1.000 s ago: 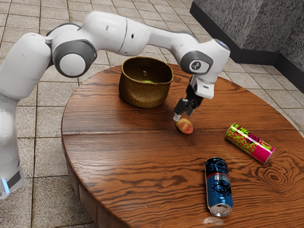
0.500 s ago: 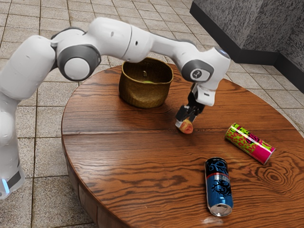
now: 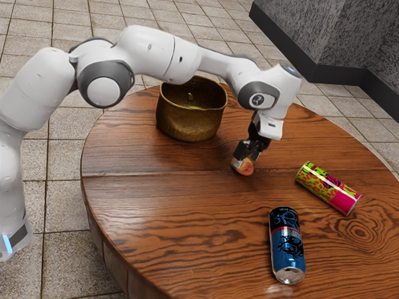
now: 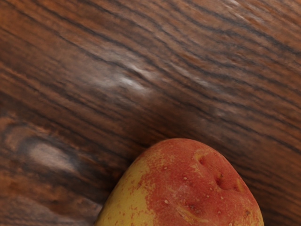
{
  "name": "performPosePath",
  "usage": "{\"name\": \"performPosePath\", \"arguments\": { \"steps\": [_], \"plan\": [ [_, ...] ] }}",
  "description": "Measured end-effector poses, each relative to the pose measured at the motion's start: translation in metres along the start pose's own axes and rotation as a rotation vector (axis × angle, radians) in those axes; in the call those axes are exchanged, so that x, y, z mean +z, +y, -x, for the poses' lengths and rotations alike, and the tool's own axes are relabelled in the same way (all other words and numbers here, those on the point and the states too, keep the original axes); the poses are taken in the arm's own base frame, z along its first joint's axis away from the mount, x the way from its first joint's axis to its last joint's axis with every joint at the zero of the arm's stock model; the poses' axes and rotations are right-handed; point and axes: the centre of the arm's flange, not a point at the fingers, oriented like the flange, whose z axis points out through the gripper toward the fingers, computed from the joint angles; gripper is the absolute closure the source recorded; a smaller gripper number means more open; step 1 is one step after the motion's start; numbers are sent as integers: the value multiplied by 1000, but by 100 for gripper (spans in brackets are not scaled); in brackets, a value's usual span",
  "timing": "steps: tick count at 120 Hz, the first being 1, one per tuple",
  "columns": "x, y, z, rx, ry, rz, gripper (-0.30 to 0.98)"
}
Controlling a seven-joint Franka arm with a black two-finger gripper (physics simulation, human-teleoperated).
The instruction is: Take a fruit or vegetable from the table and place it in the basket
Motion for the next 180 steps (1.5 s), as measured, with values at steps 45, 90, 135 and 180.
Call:
{"name": "performPosePath", "arguments": {
  "steps": [45,90,135,180],
  "plan": [
    [3,-3,2,-4,4,1,11],
    [11,-7,5,-19,12,13,33],
    [-109,29,26,-25,63,-96,34],
    [-168,21,187,-260,29,-77,44]
  ]
}}
